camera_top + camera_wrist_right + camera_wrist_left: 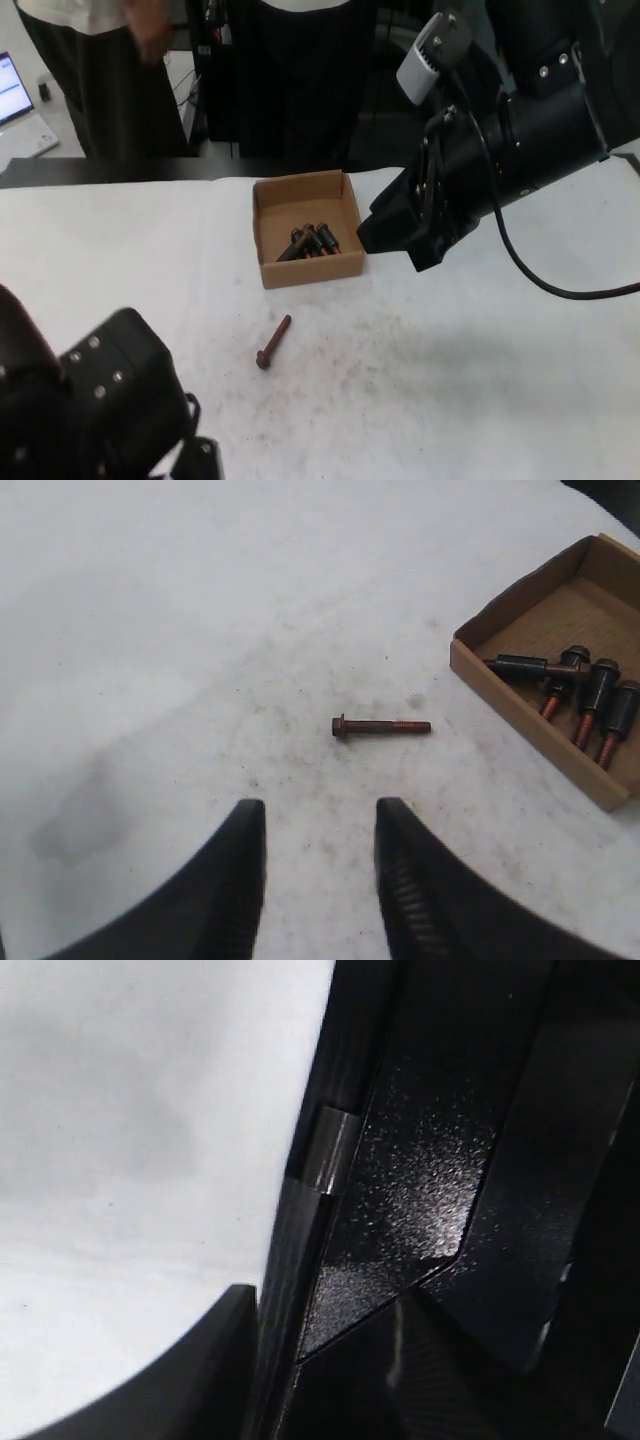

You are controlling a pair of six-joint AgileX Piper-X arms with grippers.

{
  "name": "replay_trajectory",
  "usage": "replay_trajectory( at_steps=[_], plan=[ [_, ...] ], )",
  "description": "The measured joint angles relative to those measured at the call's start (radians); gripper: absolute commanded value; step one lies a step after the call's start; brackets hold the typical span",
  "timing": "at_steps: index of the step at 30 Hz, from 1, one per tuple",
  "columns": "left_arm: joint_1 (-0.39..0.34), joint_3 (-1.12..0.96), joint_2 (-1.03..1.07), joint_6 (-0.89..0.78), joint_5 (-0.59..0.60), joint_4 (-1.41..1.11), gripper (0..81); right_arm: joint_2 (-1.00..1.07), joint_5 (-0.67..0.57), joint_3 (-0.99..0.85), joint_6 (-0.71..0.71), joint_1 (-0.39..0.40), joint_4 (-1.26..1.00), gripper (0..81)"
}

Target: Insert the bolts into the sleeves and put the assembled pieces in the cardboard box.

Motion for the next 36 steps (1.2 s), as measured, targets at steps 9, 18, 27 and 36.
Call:
replay_trajectory(
  at_steps=[9, 18, 27, 36],
  plan=[
    [-0.088, 0.053, 0.000, 0.006, -0.054, -0.142, 41.3, 0.000, 0.000, 0.000, 0.024, 0.000, 0.000, 34.6],
    [-0.155, 0.071, 0.000, 0.002, 0.026, -0.156, 41.3, 0.000, 0.000, 0.000, 0.031, 0.000, -0.003, 34.6],
    [-0.244, 0.081, 0.000, -0.004, 0.020, -0.206, 41.3, 0.000, 0.000, 0.000, 0.031, 0.000, -0.008, 34.6],
    [-0.253, 0.167, 0.000, -0.027, -0.039, -0.270, 41.3, 0.000, 0.000, 0.000, 0.031, 0.000, -0.008, 34.6]
  ],
)
